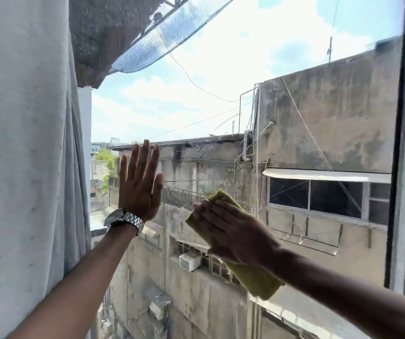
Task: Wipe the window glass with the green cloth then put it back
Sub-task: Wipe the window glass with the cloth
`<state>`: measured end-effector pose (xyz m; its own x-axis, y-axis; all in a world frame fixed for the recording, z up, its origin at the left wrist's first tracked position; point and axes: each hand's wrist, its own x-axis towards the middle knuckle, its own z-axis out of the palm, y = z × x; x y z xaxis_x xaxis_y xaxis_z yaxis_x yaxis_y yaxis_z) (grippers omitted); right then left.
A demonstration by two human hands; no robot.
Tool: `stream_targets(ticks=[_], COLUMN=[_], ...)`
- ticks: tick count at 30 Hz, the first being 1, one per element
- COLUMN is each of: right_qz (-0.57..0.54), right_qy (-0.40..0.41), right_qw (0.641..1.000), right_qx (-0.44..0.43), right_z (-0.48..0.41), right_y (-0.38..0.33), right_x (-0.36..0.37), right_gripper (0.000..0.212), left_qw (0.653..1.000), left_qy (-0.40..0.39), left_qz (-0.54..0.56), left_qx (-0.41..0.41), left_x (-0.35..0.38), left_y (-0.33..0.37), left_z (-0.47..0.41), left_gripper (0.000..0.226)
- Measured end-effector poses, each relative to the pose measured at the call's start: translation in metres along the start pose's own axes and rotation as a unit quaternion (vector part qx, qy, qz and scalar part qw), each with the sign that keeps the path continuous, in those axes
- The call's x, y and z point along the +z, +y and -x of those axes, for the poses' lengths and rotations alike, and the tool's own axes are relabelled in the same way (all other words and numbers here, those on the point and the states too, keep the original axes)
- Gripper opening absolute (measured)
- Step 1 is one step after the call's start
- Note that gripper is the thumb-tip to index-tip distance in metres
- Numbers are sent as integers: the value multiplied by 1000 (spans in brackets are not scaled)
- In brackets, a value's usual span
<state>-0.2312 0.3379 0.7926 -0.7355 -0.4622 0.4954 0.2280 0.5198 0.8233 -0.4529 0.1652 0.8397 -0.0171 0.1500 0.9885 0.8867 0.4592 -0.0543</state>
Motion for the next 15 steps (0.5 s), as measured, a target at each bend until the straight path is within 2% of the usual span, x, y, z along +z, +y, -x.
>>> stream_targets(ticks=[2,8,11,15], right_qz=[18,27,2,-77], right_qy=[-1,49,76,128], right_qw=[1000,978,942,873], right_qx=[13,199,327,465], right_z=[-9,-55,-84,-124], right_y=[28,136,164,146], right_x=[-12,-61,-73,-72], right_gripper=[70,68,64,63], left_qw=[1000,1000,1000,1000], left_qy=[5,21,20,28], left_qz=[3,4,1,3], left_qx=[4,10,4,5], left_x=[1,6,9,12], left_y=[-1,-4,-5,-7], left_z=[0,2,2,1], left_gripper=[61,60,61,61])
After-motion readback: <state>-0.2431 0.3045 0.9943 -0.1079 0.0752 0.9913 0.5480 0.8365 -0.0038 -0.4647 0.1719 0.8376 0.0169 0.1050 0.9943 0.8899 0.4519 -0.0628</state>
